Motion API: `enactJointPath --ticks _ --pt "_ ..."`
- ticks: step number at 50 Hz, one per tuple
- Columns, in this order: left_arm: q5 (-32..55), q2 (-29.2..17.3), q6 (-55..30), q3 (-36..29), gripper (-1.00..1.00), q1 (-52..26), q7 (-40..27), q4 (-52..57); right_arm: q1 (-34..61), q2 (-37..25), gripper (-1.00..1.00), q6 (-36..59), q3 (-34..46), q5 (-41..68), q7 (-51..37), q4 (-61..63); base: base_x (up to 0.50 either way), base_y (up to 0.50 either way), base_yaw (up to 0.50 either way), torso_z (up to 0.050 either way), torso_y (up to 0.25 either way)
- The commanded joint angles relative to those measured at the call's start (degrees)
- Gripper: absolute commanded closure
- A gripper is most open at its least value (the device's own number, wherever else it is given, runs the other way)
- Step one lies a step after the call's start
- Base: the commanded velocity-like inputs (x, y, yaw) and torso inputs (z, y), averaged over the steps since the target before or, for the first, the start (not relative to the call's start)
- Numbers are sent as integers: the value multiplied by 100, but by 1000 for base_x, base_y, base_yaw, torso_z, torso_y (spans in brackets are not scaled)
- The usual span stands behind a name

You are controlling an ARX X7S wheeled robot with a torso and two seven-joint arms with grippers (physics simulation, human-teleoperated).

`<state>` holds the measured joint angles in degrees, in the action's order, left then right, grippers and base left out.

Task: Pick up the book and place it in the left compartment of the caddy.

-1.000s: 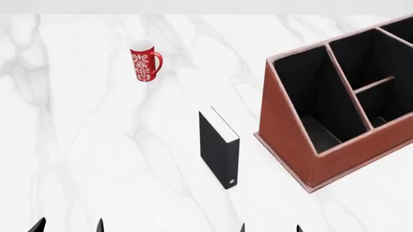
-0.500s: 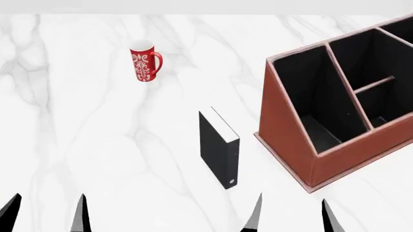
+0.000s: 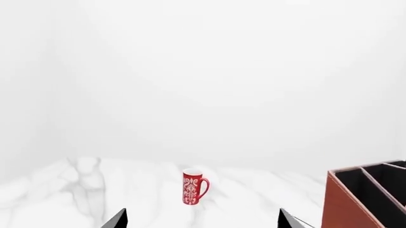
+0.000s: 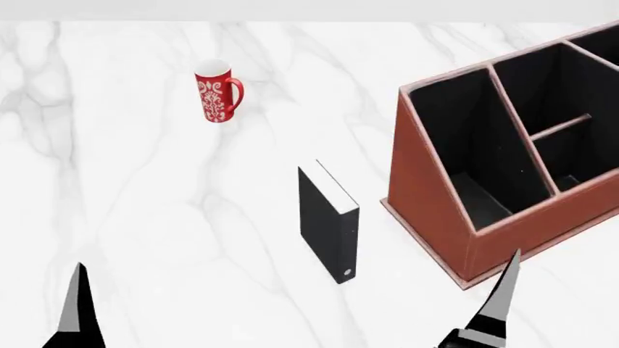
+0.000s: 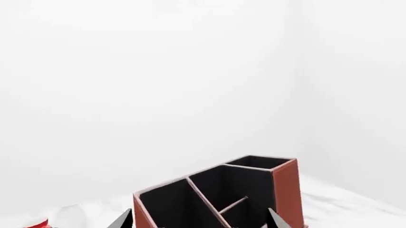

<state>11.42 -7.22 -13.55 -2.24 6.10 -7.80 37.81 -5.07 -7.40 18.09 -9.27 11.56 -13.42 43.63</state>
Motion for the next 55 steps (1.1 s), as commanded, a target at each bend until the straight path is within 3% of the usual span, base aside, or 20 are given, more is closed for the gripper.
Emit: enactJointPath --ticks 1,10,26,55 --pt "101 -106 -49 48 -100 19 -132 255 -116 -143 -100 149 -387 185 -210 427 0 0 0 0 0" --pt "95 -158 -28 2 -100 39 -199 277 -103 -255 -100 187 -206 57 -238 386 34 0 0 0 0" --pt "157 -246 -39 -34 -100 32 -300 347 -86 -318 -100 149 -153 229 -219 271 500 -10 0 0 0" --pt "265 -383 4 -135 -100 66 -401 361 -114 -396 -100 -6 -78 520 -198 205 168 -490 0 0 1"
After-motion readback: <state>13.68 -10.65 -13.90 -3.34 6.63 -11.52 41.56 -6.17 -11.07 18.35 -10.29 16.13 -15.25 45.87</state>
